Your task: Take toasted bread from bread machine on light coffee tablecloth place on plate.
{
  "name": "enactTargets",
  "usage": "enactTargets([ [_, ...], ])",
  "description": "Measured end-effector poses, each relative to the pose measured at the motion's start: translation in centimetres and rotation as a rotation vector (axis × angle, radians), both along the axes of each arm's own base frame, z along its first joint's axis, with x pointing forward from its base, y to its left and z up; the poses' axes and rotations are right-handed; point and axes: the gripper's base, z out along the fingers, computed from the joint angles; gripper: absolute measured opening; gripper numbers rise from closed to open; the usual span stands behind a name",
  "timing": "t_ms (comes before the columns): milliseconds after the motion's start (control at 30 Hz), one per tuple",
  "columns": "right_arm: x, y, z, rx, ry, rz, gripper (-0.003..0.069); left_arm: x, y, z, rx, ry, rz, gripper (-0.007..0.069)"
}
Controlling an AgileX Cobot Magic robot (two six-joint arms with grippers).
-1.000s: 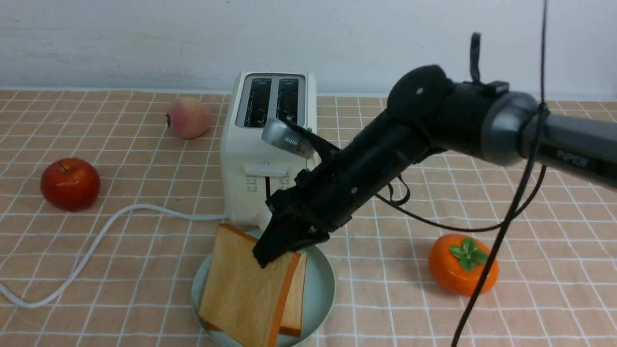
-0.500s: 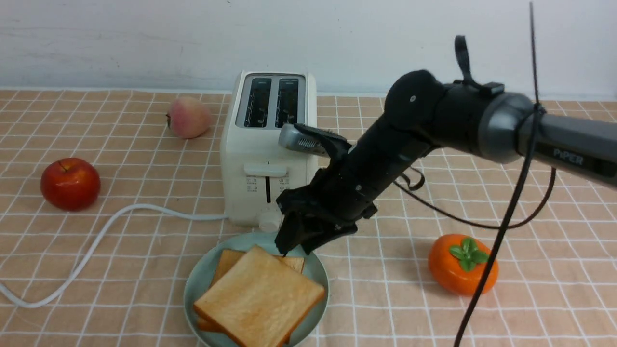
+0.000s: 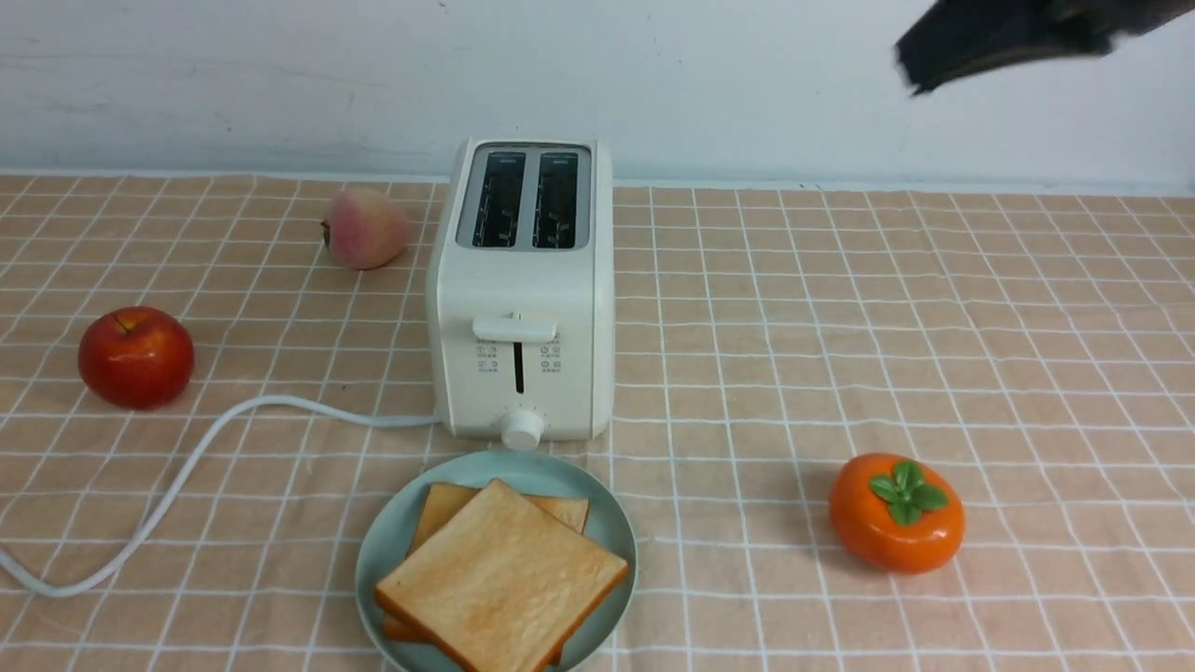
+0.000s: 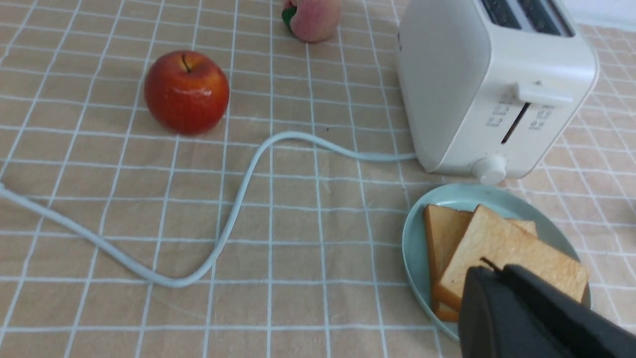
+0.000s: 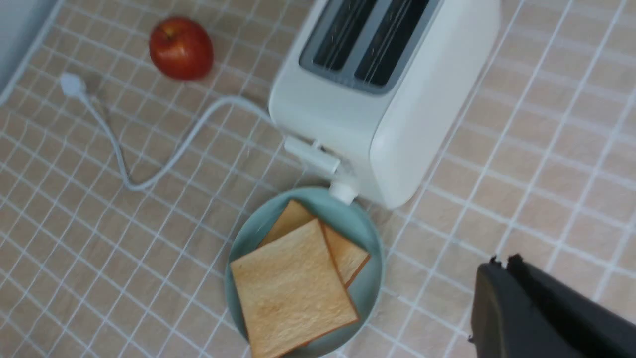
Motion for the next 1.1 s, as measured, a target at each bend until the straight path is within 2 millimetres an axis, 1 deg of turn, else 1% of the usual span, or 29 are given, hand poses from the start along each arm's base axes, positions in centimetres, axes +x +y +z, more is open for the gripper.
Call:
enactTargets([
  [33, -2.6, -1.0, 1.3, -0.014, -0.059, -0.02, -0.0016, 0.1, -0.1, -0.1, -0.003, -0.013, -0.004, -0.0011],
  [67, -4.8, -1.8, 1.9, -0.023, -0.1, -0.04, -0.0016, 0.2, -0.1, -0.2, -0.005, -0.022, -0.007, -0.0011],
  [133, -9.1, -3.3, 2.5, -0.013, -0.207, -0.1, -0.0012, 0.5, -0.3, -0.4, -0.011, -0.044, -0.015, -0.0011],
  [200, -11.6, -4.2, 2.1, 0.002, -0.281, -0.149, -0.001, 0.6, -0.4, -0.5, -0.017, -0.066, -0.022, -0.0011],
  [233, -13.8, -5.2, 1.2, 0.025, -0.358, -0.205, -0.0008, 0.8, -0.5, -0.6, -0.022, -0.088, -0.028, -0.0011],
  [267, -14.9, -5.7, 0.6, 0.049, -0.418, -0.244, -0.0008, 0.9, -0.6, -0.6, -0.027, -0.105, -0.033, -0.0011],
  [300, -16.4, -6.4, -0.8, 0.065, -0.464, -0.28, -0.0008, 1.0, -0.7, -0.6, -0.033, -0.129, -0.039, -0.0011],
  [333, -16.7, -6.5, -1.0, 0.076, -0.474, -0.29, -0.0008, 1.0, -0.7, -0.6, -0.035, -0.134, -0.04, -0.0011],
  [367, -19.0, -7.5, -3.6, 0.159, -0.609, -0.365, -0.0008, 1.2, -0.9, -0.6, -0.048, -0.174, -0.052, -0.0011],
  [400, -19.5, -7.7, -4.5, 0.164, -0.62, -0.373, -0.0008, 1.3, -0.9, -0.6, -0.051, -0.186, -0.054, -0.0011],
  [433, -20.6, -8.3, -6.4, 0.229, -0.705, -0.413, -0.0008, 1.4, -1.0, -0.6, -0.064, -0.219, -0.064, -0.0011],
  [467, -20.9, -8.4, -7.1, 0.244, -0.724, -0.422, -0.0008, 1.5, -1.1, -0.7, -0.066, -0.221, -0.065, -0.0011],
  [500, -21.4, -8.7, -8.9, 0.269, -0.769, -0.441, -0.0008, 1.5, -1.2, -0.6, -0.078, -0.251, -0.073, -0.0011],
  [533, -21.6, -8.9, -11.4, 0.278, -0.812, -0.457, -0.0008, 1.7, -1.3, -0.5, -0.089, -0.282, -0.082, -0.0011],
  [567, -21.8, -9.0, -12.4, 0.289, -0.85, -0.463, -0.0008, 1.8, -1.4, -0.4, -0.095, -0.303, -0.087, -0.0011],
  [633, -22.4, -9.2, -13.4, 0.312, -0.933, -0.467, -0.0005, 1.9, -1.5, -0.1, -0.106, -0.34, -0.095, -0.001],
  [700, -23.2, -9.4, -13.2, 0.34, -1.008, -0.467, -0.0001, 2.0, -1.6, 0.3, -0.12, -0.385, -0.105, -0.0007],
  [800, -24.1, -9.6, -12.9, 0.368, -1.07, -0.466, 0.0006, 2.2, -1.8, 0.6, -0.128, -0.414, -0.113, -0.0005],
  [933, -24.3, -9.6, -13.2, 0.358, -1.049, -0.466, 0.0013, 2.4, -1.9, 0.7, -0.132, -0.425, -0.116, -0.0001],
  [1100, -24.0, -9.6, -13.8, 0.329, -0.991, -0.466, 0.0022, 2.5, -2.0, 0.7, -0.133, -0.428, -0.118, 0.0001],
])
